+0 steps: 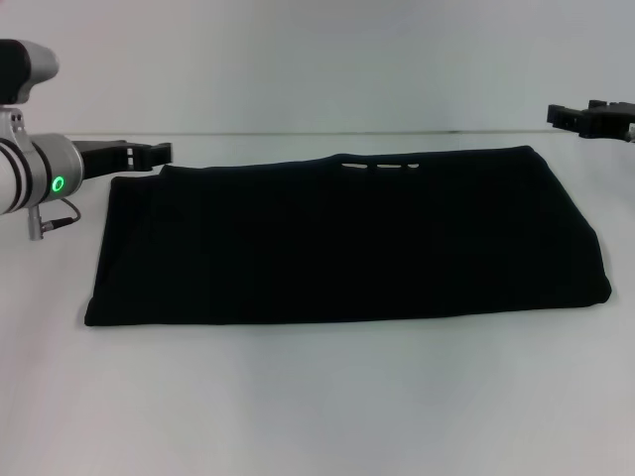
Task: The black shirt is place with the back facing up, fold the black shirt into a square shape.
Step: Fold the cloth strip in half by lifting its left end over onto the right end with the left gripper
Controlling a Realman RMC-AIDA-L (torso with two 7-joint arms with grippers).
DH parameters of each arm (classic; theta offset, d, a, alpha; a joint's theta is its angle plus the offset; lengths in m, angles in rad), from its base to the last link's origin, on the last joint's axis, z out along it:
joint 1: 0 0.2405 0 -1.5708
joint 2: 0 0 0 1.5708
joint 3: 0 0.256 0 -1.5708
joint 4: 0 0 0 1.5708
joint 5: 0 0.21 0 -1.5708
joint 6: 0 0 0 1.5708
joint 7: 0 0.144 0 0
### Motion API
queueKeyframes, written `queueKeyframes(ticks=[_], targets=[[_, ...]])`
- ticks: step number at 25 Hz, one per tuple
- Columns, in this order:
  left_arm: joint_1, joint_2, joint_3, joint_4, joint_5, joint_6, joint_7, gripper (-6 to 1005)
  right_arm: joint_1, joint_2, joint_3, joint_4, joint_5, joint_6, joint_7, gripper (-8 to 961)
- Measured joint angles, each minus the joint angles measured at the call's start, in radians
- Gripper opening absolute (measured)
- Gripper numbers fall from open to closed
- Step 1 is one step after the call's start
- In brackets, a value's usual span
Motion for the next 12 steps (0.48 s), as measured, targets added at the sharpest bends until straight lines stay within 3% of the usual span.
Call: queueKeyframes(ticks=[2, 5, 10, 12], targets=[[0.018, 0.008, 0.0, 0.043, 0.0, 0.126, -0.043, 592, -0.013, -0.021, -0.009, -0.005, -0.003, -0.075, 0.052, 674], [0.044, 0.022, -0.005, 0.118, -0.001, 0.323, -0.106, 699, -0.051, -0.048, -0.042, -0.055, -0.002, -0.269, 0.158, 678], [0.087, 0.068, -0.018, 0.19, -0.025, 0.653, -0.227, 857, -0.085, -0.048, -0.051, -0.11, 0.0, -0.445, 0.192, 685], [0.093, 0.077, -0.03, 0.191, -0.029, 0.696, -0.238, 888, -0.093, -0.045, -0.051, -0.115, 0.001, -0.487, 0.189, 688]])
